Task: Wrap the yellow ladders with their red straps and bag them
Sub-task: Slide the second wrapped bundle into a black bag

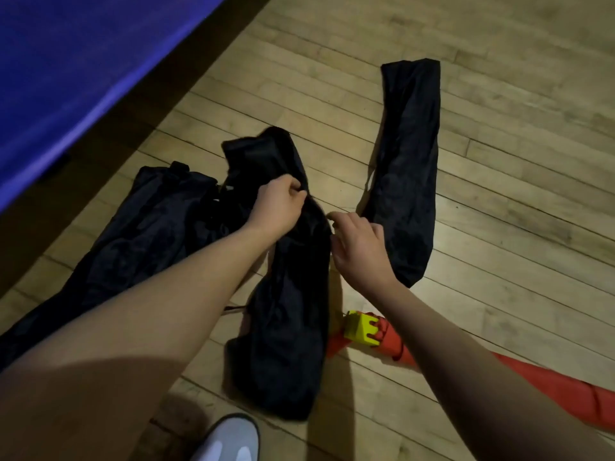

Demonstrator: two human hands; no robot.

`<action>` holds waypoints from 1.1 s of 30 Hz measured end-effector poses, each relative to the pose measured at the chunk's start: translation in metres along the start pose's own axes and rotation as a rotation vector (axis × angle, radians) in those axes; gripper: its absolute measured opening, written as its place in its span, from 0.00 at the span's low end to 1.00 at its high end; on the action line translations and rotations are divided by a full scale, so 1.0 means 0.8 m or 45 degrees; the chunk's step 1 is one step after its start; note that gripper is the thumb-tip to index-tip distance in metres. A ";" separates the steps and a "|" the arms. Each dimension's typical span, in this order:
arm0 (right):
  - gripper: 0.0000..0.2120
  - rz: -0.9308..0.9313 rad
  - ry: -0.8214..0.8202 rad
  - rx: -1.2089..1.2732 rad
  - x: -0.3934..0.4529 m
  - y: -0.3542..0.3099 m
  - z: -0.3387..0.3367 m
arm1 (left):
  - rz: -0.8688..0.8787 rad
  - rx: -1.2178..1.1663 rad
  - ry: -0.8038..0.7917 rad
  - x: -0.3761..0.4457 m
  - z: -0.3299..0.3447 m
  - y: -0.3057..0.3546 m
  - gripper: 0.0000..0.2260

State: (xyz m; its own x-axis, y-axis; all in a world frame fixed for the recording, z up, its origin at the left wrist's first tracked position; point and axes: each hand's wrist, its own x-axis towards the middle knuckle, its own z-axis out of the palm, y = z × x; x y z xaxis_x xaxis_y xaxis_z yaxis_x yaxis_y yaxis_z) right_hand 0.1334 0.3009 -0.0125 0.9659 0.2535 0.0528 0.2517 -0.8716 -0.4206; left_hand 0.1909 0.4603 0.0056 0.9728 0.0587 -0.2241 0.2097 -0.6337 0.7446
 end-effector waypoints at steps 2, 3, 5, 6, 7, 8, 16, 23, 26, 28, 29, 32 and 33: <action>0.17 -0.067 -0.063 0.028 -0.012 0.003 0.004 | 0.006 -0.002 -0.131 0.000 0.002 0.000 0.21; 0.16 -0.100 -0.121 0.027 -0.020 0.003 0.007 | 0.016 0.041 -0.177 -0.005 0.003 -0.003 0.23; 0.15 -0.173 -0.252 -0.012 -0.036 0.000 0.012 | 0.064 0.186 -0.222 -0.020 0.008 -0.016 0.23; 0.15 -0.203 -0.321 -0.032 -0.047 -0.002 0.015 | 0.086 0.249 -0.240 -0.034 0.012 -0.025 0.21; 0.14 -0.223 -0.384 -0.049 -0.053 -0.003 0.018 | 0.097 0.293 -0.254 -0.045 0.013 -0.033 0.19; 0.14 -0.228 -0.450 -0.065 -0.063 -0.005 0.019 | 0.107 0.320 -0.276 -0.061 0.015 -0.041 0.17; 0.43 -0.343 -0.765 -0.052 -0.128 -0.007 0.012 | 0.252 0.496 -0.440 -0.155 0.018 -0.070 0.09; 0.24 -0.419 -0.624 -0.414 -0.164 -0.002 0.002 | 0.415 0.624 -0.530 -0.201 0.036 -0.062 0.13; 0.15 -0.223 -0.462 -0.291 -0.164 -0.003 -0.004 | 0.525 0.850 -0.559 -0.216 0.037 -0.061 0.25; 0.13 -0.091 -0.349 -0.147 -0.161 -0.004 -0.009 | 0.527 0.959 -0.511 -0.219 0.040 -0.059 0.25; 0.12 -0.050 -0.291 -0.090 -0.159 -0.005 -0.011 | 0.523 0.950 -0.458 -0.217 0.041 -0.057 0.21; 0.10 0.018 -0.142 -0.075 -0.155 -0.006 -0.015 | 0.508 0.680 -0.274 -0.200 0.033 -0.046 0.11; 0.10 0.059 -0.111 -0.088 -0.153 -0.005 -0.017 | 0.507 0.582 -0.237 -0.193 0.028 -0.042 0.11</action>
State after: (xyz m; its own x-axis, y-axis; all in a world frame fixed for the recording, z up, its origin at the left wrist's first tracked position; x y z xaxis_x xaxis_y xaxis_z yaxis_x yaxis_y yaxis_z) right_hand 0.0146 0.2680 -0.0051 0.9684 0.2453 -0.0453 0.2136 -0.9093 -0.3572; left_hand 0.0314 0.4554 0.0015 0.9256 -0.3587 -0.1211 -0.2682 -0.8470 0.4590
